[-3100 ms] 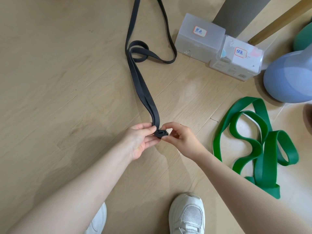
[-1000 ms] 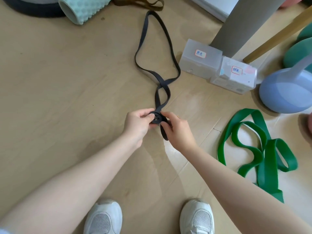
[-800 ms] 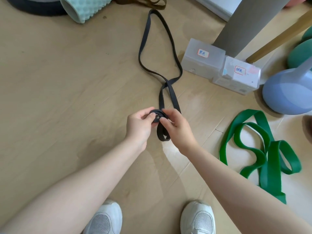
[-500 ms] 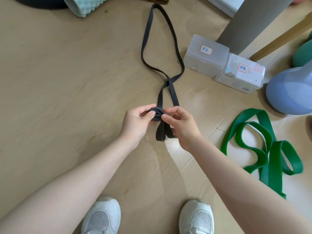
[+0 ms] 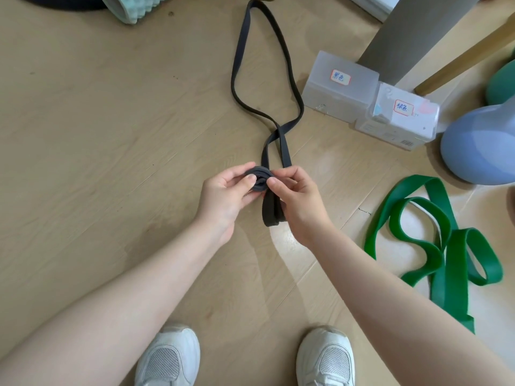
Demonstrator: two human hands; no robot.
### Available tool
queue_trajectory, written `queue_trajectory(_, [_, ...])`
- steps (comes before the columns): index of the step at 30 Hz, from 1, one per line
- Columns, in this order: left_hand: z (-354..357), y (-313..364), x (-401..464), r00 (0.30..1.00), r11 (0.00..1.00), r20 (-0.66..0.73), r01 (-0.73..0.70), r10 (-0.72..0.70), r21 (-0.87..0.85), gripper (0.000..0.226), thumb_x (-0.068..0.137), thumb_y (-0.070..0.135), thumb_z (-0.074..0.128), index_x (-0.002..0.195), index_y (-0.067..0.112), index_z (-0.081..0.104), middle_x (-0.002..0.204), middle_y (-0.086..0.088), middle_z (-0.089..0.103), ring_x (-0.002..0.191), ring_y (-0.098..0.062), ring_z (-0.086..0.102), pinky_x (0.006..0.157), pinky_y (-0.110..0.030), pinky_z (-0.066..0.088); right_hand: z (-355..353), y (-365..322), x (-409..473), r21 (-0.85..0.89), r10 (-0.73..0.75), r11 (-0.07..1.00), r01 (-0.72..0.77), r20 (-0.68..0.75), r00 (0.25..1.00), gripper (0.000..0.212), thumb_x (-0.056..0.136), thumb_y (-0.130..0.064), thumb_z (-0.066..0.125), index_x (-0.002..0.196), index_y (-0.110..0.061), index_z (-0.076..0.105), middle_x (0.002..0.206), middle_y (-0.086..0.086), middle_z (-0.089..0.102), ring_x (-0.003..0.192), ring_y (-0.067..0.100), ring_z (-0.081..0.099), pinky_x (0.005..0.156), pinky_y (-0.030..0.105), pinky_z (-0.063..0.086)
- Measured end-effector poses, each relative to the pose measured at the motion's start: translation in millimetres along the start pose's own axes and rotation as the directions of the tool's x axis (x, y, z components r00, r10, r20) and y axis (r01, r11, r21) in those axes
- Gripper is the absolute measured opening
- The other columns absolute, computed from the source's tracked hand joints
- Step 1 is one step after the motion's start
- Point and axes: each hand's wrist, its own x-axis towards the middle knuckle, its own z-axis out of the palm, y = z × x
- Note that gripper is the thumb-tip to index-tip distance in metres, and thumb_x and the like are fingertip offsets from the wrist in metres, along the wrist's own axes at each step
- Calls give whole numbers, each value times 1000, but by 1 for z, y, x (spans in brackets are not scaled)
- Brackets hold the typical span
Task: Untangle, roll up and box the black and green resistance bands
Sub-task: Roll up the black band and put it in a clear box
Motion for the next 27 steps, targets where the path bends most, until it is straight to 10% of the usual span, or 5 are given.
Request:
queue_trajectory(9, [-5,-6,-4,994,988,-78,60,-72,-143,21,87,-4,57,101,11,60,101,-14,69,93,-21,69,76,-27,57,9,-8,6,-101,-2,995,-3,-41,999,11,80,-2,69,81,-11,62,79,3,68,71,10,65,72,21,53])
queue_trajectory(16, [-22,10,2,936,851,242,101,-257,515,19,80,2,67,85,15,54,93,-6,66,91,-19,66,88,-39,54,-15,-24,6,-651,18,743,156,253,967,7,79,-5,70,79,-11,66,72,1,65,59,-1,58,60,12,46])
queue_trajectory(23, [-8,26,7,894,725,361,-62,-266,686,25,75,-4,70,72,12,51,65,-7,57,58,-9,62,67,-29,58,-19,-36,14,-725,84,651,224,362,929,8,76,-9,74,80,-10,68,77,8,68,70,20,61,73,34,50])
queue_trajectory(27, [-9,14,2,936,561,323,-195,-138,804,26,69,10,79,66,19,55,66,-9,59,61,-18,51,68,-34,49,-21,-29,12,-646,134,743,172,395,909,13,76,2,71,85,-5,64,77,6,67,66,3,62,65,15,48])
